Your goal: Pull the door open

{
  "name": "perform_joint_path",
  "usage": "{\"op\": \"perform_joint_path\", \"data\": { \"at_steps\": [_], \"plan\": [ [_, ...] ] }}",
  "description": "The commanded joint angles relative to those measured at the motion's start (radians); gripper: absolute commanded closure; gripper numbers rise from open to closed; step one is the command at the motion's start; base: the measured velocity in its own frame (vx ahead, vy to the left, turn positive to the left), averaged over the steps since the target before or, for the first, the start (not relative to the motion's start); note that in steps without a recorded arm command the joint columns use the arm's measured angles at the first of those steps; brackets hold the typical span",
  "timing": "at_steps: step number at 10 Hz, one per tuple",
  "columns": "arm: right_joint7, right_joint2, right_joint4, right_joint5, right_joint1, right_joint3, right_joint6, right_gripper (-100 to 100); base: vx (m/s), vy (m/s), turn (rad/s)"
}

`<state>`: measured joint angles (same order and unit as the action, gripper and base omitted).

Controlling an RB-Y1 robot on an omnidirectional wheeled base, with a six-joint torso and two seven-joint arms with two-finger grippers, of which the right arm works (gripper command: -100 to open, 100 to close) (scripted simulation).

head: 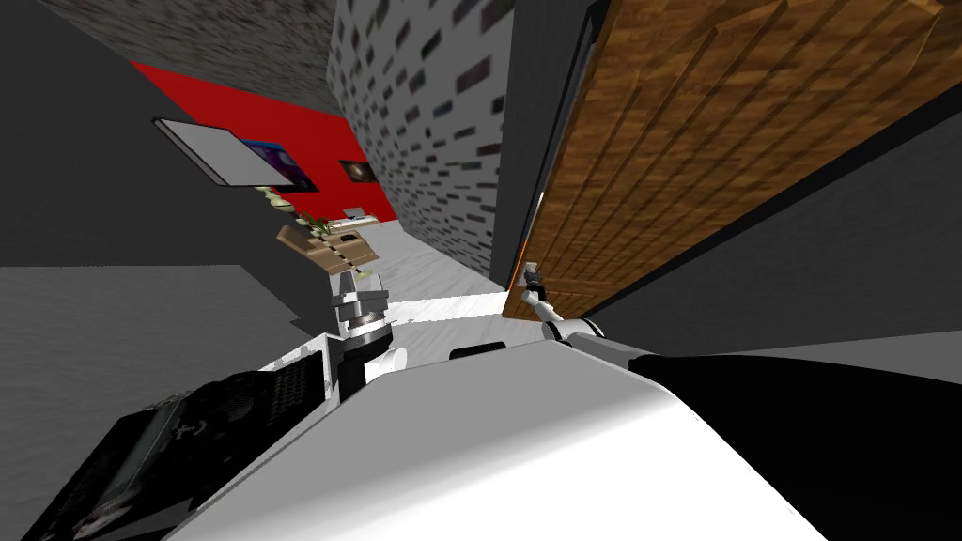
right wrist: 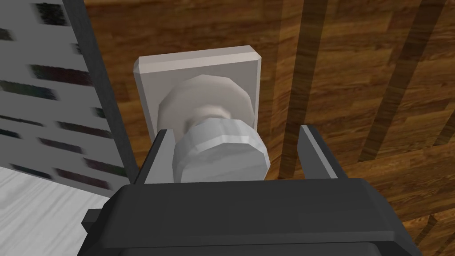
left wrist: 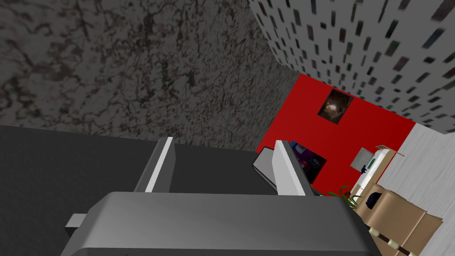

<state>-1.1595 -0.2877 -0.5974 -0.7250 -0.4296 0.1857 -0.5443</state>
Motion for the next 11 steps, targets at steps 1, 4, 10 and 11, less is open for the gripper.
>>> {"op": "perform_joint_path", "data": {
  "at_steps": [1, 4, 10, 11],
  "plan": [
    [0.004, -0.013, -0.008, -0.005, 0.015, 0.013, 0.000, 100, -0.247, 0.048, 0.002],
    [0.000, -0.016, -0.008, -0.004, 0.017, 0.012, 0.000, 100, -0.201, 0.005, 0.037],
    [-0.007, -0.021, -0.009, -0.003, 0.020, 0.009, 0.001, 100, -0.132, -0.016, 0.026],
    [-0.011, -0.024, -0.009, -0.003, 0.022, 0.008, 0.001, 100, -0.143, -0.019, 0.052]
  ]
}}
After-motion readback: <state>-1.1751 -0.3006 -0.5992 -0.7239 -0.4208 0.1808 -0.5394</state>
